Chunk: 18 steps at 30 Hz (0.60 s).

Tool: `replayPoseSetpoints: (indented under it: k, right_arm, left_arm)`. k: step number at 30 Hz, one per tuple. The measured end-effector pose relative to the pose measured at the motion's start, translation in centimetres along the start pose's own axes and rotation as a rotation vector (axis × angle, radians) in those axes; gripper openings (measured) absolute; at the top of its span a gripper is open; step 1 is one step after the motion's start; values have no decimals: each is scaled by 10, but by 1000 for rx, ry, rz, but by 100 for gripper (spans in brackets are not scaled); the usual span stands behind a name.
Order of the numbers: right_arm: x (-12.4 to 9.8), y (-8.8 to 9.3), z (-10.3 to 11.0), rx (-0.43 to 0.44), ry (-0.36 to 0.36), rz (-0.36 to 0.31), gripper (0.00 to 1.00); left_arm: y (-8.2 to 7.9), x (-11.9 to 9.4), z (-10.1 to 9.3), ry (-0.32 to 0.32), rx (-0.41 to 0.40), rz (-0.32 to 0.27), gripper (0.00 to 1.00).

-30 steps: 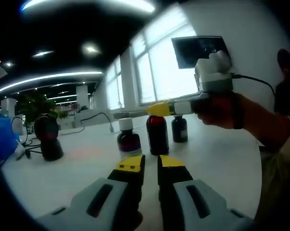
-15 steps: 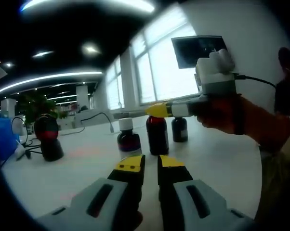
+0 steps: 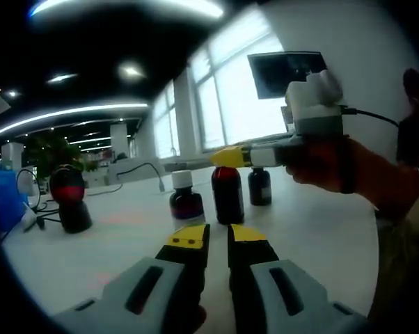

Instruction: Rotate the medicine bottle to make it face forward pick up the medicine bottle inspect the drug traceability code place the medicine on the table

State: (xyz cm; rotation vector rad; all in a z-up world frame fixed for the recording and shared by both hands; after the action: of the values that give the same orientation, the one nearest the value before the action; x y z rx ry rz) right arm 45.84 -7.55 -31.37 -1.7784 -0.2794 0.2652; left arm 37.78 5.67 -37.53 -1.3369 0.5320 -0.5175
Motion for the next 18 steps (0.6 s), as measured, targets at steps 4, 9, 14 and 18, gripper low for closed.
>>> replayPoseSetpoints:
  k: [4,9,14,18]
  right_arm:
    - [-2,-4,-1,11,-29,-3,23]
    - [0,-3,-2,40,-79,0,23]
    - [-2,-3,-5,44,-100,-4,23]
    - [-3,-2,-10,64,-125,-7,23]
  left_arm:
    - [0,0,0,1,0,0,4]
    - [0,0,0,2,1,0,4]
    - [0,0,0,2,0,0,4]
    - [0,0,0,2,0,0,4]
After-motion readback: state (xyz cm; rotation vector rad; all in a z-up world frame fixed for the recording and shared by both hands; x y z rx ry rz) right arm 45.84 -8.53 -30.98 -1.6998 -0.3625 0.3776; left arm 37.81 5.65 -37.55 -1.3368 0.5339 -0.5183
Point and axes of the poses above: the point that each gripper's makers call its tool centre point, and the gripper's own axes: x roughly forward along the fingers, z roughly to its left, y roughly out of its underside, the point moved 4 cm from there along -x, roughly backward along the fingers, and after that the axes turned 4 degrees about z, right-handed, at the moved point
